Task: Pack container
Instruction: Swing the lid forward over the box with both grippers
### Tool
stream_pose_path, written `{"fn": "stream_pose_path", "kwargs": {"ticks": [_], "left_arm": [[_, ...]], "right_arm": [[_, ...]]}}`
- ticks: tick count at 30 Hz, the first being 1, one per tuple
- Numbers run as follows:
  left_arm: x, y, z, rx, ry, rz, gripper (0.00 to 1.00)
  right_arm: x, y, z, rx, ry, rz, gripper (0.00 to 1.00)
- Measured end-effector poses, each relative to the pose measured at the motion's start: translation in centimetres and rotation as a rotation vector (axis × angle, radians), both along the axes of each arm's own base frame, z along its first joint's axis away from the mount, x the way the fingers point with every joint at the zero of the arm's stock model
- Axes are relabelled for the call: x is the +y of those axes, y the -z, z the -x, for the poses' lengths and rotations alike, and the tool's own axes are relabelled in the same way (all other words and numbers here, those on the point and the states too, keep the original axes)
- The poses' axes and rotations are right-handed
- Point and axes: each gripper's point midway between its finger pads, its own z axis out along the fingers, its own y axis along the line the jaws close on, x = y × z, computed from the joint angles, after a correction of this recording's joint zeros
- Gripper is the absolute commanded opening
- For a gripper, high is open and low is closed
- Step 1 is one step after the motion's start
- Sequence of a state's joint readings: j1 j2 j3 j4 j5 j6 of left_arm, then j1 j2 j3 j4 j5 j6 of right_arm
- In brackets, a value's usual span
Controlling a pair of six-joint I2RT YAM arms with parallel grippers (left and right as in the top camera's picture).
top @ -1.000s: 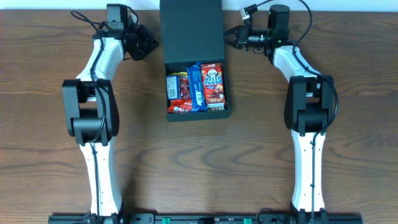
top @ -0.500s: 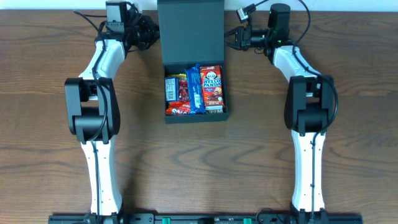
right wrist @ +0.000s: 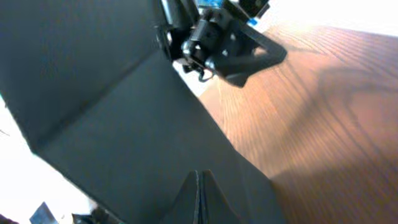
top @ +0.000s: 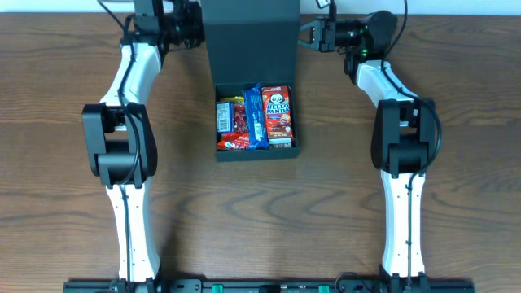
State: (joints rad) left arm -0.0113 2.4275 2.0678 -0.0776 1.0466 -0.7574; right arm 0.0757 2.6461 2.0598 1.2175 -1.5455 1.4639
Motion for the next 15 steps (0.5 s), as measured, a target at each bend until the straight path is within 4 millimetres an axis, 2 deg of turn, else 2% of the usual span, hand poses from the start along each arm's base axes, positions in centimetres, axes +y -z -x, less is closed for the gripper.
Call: {"fn": "stream_pose_path", "kwargs": {"ticks": [3, 11, 15], "left_arm": [[-0.6, -2.0, 0.4, -0.045, 0.057, 0.028, 0.06], [-1.3, -4.0, 2.2, -0.086, 0.154, 0.048, 0.06], [-1.4, -7.1, 3.7, -0.142, 0.182, 0.030, 0.06]], "right_arm": [[0.0, -0.7, 0.6, 0.032, -0.003, 0.000, 0.01], [0.1, -1.0, 0.9, 0.142, -0.009, 0.006, 0.02], [0.4, -2.0, 1.2, 0.136, -0.014, 0.005, 0.02]]}}
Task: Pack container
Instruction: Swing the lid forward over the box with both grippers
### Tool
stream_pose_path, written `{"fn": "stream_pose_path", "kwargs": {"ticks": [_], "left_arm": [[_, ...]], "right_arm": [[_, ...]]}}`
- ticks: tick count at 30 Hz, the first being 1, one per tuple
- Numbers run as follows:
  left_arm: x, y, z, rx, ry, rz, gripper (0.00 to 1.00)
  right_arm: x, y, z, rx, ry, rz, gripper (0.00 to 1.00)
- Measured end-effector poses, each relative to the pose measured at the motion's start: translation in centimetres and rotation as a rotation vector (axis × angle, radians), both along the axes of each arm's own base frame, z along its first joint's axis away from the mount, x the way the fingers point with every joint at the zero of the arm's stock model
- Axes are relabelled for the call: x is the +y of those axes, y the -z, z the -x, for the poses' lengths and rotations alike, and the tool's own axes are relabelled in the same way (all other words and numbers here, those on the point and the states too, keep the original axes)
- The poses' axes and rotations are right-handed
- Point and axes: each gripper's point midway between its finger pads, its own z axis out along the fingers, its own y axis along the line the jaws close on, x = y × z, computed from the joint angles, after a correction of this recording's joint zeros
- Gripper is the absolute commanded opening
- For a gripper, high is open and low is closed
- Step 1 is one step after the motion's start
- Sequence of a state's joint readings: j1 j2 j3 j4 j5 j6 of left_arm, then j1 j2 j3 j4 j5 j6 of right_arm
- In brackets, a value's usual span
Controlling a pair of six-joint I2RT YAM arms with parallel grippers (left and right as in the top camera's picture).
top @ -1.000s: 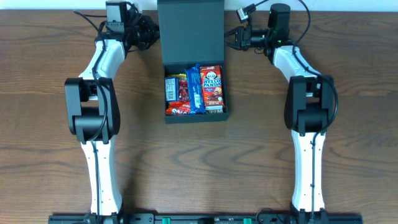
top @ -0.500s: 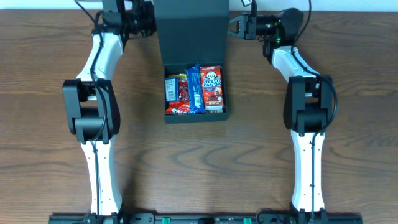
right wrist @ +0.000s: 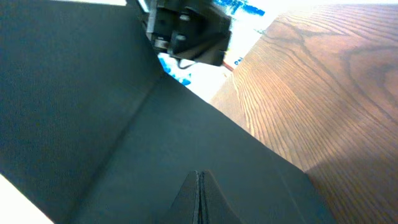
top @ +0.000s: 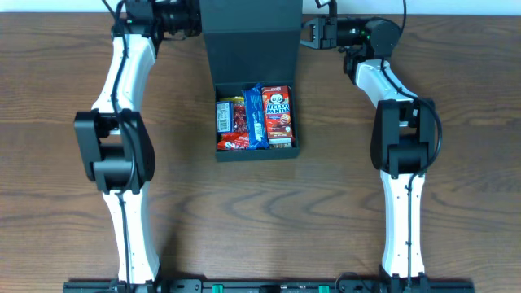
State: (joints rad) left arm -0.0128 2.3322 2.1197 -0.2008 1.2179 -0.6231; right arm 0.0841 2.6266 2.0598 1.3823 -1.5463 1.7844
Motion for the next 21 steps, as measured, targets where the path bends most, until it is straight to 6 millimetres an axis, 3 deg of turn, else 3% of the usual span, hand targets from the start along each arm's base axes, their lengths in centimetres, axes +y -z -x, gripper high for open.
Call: {"fn": "stream_pose_path", "kwargs": {"ticks": [4, 8, 13, 21], "left_arm": [[-0.3, -4.7, 2.3, -0.094, 0.026, -0.025, 0.06], [-1.0, -8.1, 5.1, -0.161, 0.045, -0.073, 0.06], [-1.2, -8.1, 7.2, -0.163, 0.034, -0.181, 0.06], [-0.7, -6.7, 7.6, -0.200, 0.003, -0.330, 0.06]], "right_arm": [[0.3, -2.3, 0.7, -0.041, -0.007, -0.004, 0.02], [0.5, -6.2, 2.0, -0.128, -0.012, -0.012, 0.02], [0.4, -9.6, 3.4, -0.215, -0.013, -0.020, 0.02], [0.1, -11.4, 4.2, -0.269, -0.010, -0.025, 0.01]]}}
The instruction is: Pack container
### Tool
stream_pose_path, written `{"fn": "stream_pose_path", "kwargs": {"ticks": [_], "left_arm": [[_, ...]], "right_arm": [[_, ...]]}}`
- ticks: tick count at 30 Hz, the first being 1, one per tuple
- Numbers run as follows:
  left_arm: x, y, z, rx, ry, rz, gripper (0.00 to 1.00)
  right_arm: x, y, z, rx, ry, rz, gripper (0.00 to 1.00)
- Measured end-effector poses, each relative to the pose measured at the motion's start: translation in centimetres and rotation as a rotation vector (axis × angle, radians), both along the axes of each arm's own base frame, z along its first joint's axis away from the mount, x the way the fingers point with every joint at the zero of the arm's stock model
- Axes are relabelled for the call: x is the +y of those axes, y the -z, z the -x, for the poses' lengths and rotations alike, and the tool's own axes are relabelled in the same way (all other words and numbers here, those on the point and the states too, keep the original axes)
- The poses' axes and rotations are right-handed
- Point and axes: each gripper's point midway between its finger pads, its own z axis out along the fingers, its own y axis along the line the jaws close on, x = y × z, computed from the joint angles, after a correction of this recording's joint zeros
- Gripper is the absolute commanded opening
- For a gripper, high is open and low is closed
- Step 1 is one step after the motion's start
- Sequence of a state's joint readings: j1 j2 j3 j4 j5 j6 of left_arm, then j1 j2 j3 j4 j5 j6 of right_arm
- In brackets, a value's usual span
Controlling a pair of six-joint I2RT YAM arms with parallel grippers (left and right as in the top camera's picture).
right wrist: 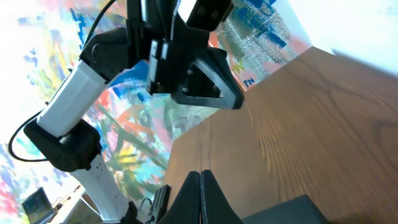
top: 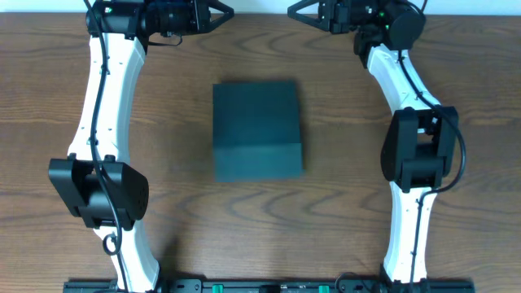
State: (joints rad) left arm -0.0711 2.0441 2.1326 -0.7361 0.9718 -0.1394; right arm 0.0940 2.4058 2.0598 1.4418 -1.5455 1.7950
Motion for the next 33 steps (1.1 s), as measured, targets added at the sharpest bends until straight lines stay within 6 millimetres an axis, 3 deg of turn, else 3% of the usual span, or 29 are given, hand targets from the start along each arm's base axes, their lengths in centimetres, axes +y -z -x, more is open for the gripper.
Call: {"fn": "stream_pose_path", "kwargs": {"ticks": [7, 11, 17, 19, 25, 27, 29, 31, 33], "left_arm": [[0.8, 2.9, 0.8, 0.056, -0.033, -0.138, 0.06], [0.1, 4.7, 1.4, 0.057, -0.028, -0.257, 0.06], [-2.4, 5.5, 2.3, 0.008, 0.031, -0.349, 0.06], [-2.2, 5.8, 2.5, 0.015, 0.029, -0.364, 0.06], [-0.3, 7.8, 4.0, 0.086, 0.036, -0.474, 0.06], [0.2, 8.2, 4.2, 0.090, 0.046, -0.495, 0.06], [0.5, 8.6, 4.5, 0.100, 0.060, -0.503, 0.06], [0.8, 9.3, 5.0, 0.121, 0.074, -0.512, 0.06], [0.5, 10.0, 5.3, 0.127, 0.092, -0.515, 0.06]], "right_arm": [[-0.8, -0.1, -0.3, -0.017, 0.016, -0.001, 0.02], [-0.7, 0.7, -1.6, 0.037, 0.020, 0.005, 0.02], [-0.1, 5.3, -5.5, 0.353, 0.086, 0.019, 0.02], [0.1, 7.7, -7.1, 0.482, 0.179, 0.033, 0.02], [0.1, 11.5, -9.5, 0.562, 0.387, 0.106, 0.02], [-0.6, 14.4, -9.5, 0.671, 0.491, 0.202, 0.02], [-2.2, 17.9, -7.9, 0.775, 0.619, 0.381, 0.02], [-4.0, 18.3, -6.1, 0.758, 0.704, 0.528, 0.02], [-5.9, 15.5, -4.5, 0.636, 0.770, 0.633, 0.02]]}}
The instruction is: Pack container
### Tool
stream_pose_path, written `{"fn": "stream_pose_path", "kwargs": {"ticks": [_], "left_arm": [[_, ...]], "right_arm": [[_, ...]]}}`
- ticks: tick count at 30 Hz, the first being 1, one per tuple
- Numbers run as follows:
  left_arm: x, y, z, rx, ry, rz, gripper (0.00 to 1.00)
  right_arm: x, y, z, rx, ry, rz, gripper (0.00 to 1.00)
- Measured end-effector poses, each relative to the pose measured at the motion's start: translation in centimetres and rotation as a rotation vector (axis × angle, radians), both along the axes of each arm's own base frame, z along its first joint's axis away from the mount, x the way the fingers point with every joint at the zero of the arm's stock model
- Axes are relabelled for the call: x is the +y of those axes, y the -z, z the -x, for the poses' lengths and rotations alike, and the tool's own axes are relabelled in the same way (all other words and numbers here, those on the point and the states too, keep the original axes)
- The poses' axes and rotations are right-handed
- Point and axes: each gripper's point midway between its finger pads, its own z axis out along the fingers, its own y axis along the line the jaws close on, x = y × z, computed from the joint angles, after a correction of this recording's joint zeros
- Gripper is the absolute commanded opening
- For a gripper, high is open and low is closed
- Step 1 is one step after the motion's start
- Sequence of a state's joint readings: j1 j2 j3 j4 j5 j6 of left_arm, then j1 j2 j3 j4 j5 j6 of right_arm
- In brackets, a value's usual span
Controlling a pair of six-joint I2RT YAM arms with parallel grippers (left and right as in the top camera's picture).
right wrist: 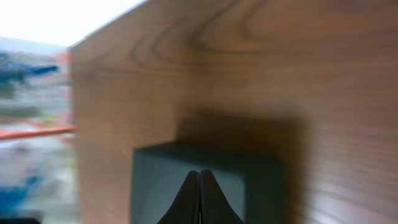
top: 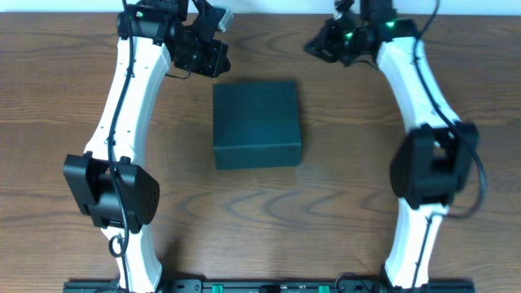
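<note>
The dark green box (top: 256,124) lies in the middle of the table with its lid down, so whatever is inside is hidden. In the right wrist view the box (right wrist: 161,186) fills the lower frame below the fingers. My right gripper (top: 311,46) hangs beyond the box's far right corner, apart from it, and the right gripper (right wrist: 199,177) is shut with nothing between its fingers. My left gripper (top: 213,55) hovers just beyond the far left corner; its fingers are too dark to read.
The brown wooden table (top: 456,122) extends to both sides of the box. Its far edge (top: 269,11) runs just behind both grippers. Both arm bases stand at the near edge.
Both grippers have come from the table's far edge to positions closer to the box's far corners. The right wrist camera now looks down onto the closed box. The box has not moved.
The box first stood open with its lid upright, snack packs showing, and both grippers at the lid's sides. That held at the following moment. Then the lid was down and both grippers were back at the far edge. Now they hang nearer the closed box.
</note>
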State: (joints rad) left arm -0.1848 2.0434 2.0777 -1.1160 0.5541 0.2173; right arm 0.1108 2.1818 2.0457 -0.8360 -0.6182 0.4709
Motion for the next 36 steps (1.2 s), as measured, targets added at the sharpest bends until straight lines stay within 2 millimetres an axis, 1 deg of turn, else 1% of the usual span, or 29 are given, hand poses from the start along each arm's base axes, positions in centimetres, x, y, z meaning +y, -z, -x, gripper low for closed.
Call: {"fn": "stream_pose_path", "kwargs": {"ticks": [1, 2, 3, 5, 6, 7, 10, 11, 14, 15, 17, 20, 21, 23, 24, 25, 28, 29, 31, 32, 33, 34, 36], "left_arm": [[-0.2, 0.3, 0.1, 0.004, 0.006, -0.001, 0.06], [-0.7, 0.9, 0.2, 0.006, 0.019, -0.002, 0.06], [-1.5, 1.6, 0.4, 0.007, 0.038, -0.001, 0.06], [-3.0, 2.6, 1.1, 0.015, 0.073, -0.002, 0.06], [-3.8, 3.0, 1.6, 0.023, 0.093, 0.000, 0.06], [-4.8, 3.4, 2.1, 0.030, 0.112, -0.001, 0.06], [-7.3, 4.5, 3.9, 0.060, 0.171, -0.004, 0.06], [-8.1, 5.0, 4.7, 0.073, 0.191, -0.008, 0.06], [-9.3, 6.7, 6.5, 0.120, 0.230, -0.021, 0.06], [-9.4, 7.3, 7.1, 0.139, 0.237, -0.027, 0.06], [-9.7, 8.0, 7.4, 0.154, 0.241, -0.031, 0.06], [-9.8, 8.3, 7.4, 0.161, 0.242, -0.035, 0.06], [-9.8, 8.3, 7.4, 0.160, 0.242, -0.034, 0.06], [-9.7, 8.4, 7.4, 0.163, 0.241, -0.038, 0.06], [-9.7, 8.4, 7.5, 0.165, 0.241, -0.040, 0.06], [-9.6, 8.5, 7.6, 0.169, 0.240, -0.043, 0.06], [-9.4, 8.9, 8.2, 0.201, 0.240, -0.055, 0.06], [-9.2, 9.2, 8.5, 0.219, 0.241, -0.062, 0.06], [-9.0, 9.9, 9.0, 0.249, 0.240, -0.072, 0.06], [-8.9, 10.5, 9.3, 0.267, 0.240, -0.080, 0.05], [-8.8, 11.0, 9.4, 0.280, 0.240, -0.084, 0.06], [-8.8, 11.1, 9.5, 0.283, 0.240, -0.084, 0.06], [-8.8, 11.2, 9.5, 0.286, 0.241, -0.084, 0.06]], "right_arm": [[-0.5, -1.5, 0.5, -0.036, -0.008, 0.034, 0.01], [-1.7, -4.2, 1.9, -0.092, -0.017, 0.101, 0.02], [-2.5, -6.3, 3.3, -0.130, -0.025, 0.150, 0.02], [-4.1, -9.2, 5.9, -0.167, -0.028, 0.235, 0.02], [-4.8, -10.2, 7.3, -0.169, -0.030, 0.273, 0.01], [-5.6, -11.3, 9.3, -0.160, -0.031, 0.316, 0.02], [-7.3, -12.4, 14.0, -0.104, -0.053, 0.404, 0.02], [-7.7, -12.6, 15.1, -0.093, -0.061, 0.426, 0.01], [-8.6, -12.7, 17.4, -0.087, -0.089, 0.471, 0.02], [-8.9, -12.5, 18.7, -0.092, -0.097, 0.485, 0.01], [-9.1, -12.2, 20.4, -0.116, -0.100, 0.496, 0.02], [-9.1, -11.0, 23.5, -0.192, -0.099, 0.487, 0.01], [-8.9, -10.3, 24.8, -0.215, -0.104, 0.472, 0.02], [-8.2, -8.9, 26.4, -0.277, -0.113, 0.424, 0.01], [-7.7, -7.9, 27.1, -0.309, -0.115, 0.391, 0.01], [-7.4, -6.4, 27.9, -0.304, -0.117, 0.364, 0.02], [-6.5, -2.1, 29.0, -0.287, -0.108, 0.287, 0.02], [-6.2, -0.1, 29.4, -0.259, -0.108, 0.259, 0.02], [-5.3, 3.3, 29.8, -0.224, -0.112, 0.211, 0.02], [-4.7, 5.3, 30.4, -0.192, -0.122, 0.179, 0.02], [-4.1, 6.6, 30.7, -0.183, -0.131, 0.155, 0.02], [-3.6, 7.3, 30.6, -0.190, -0.136, 0.134, 0.02], [-2.3, 8.1, 30.2, -0.239, -0.153, 0.094, 0.01]]}}
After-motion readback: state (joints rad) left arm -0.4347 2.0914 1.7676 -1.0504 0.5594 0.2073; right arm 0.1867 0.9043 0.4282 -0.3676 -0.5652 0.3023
